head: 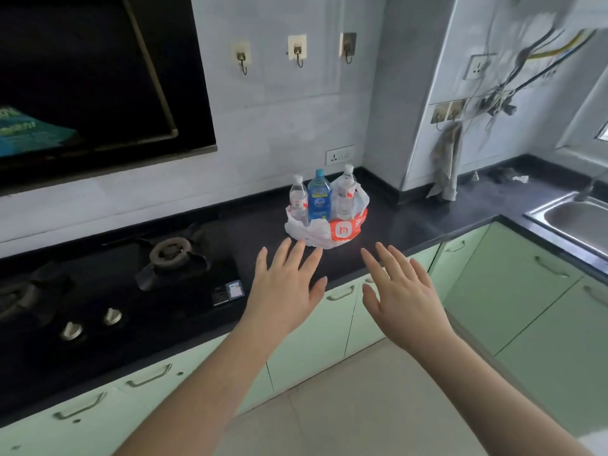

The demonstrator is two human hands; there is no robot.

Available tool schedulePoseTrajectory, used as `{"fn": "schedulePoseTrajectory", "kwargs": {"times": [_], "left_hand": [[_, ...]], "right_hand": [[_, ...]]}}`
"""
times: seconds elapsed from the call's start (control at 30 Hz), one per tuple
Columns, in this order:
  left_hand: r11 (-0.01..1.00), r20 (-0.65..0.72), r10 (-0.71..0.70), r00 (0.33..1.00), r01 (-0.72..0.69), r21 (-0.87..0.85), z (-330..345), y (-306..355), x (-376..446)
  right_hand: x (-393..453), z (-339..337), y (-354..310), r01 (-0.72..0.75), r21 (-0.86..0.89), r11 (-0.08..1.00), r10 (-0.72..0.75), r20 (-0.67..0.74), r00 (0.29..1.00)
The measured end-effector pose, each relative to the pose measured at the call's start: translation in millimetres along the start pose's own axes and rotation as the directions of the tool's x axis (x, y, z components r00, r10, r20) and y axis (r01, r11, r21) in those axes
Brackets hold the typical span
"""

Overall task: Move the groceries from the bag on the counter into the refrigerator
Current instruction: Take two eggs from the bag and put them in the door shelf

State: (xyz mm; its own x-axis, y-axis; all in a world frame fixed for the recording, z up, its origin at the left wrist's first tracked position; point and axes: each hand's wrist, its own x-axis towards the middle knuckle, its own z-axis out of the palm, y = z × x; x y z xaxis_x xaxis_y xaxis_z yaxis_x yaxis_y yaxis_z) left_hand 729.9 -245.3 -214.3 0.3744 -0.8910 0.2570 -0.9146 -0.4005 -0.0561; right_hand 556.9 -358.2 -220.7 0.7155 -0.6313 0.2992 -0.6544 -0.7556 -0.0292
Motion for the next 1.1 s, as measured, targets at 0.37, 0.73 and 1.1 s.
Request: {"fn": "schedulePoseTrajectory", "kwargs": {"times": [0.37, 0.73, 1.1], "left_hand": [[0.991, 0.001, 0.133, 0.991, -0.133, -0.001, 33.1, 28.8, 95.2], [0.997, 0.111, 0.073, 0.991, -0.074, 0.006, 84.6, 94.3, 195.0], [0.999, 0.209, -0.036, 0.977, 0.036, 0.008, 120.3, 73.3, 238.5]], "right_hand": [[61.9, 25.4, 62.6, -0.112, -0.025, 0.993, 0.112, 0.034, 0.993], [128.9, 65.2, 182.6, -0.095, 0.008, 0.995, 0.094, 0.103, 0.990], [206.9, 117.2, 184.8, 0.083, 0.080, 0.993, -0.098, 0.203, 0.974]]}}
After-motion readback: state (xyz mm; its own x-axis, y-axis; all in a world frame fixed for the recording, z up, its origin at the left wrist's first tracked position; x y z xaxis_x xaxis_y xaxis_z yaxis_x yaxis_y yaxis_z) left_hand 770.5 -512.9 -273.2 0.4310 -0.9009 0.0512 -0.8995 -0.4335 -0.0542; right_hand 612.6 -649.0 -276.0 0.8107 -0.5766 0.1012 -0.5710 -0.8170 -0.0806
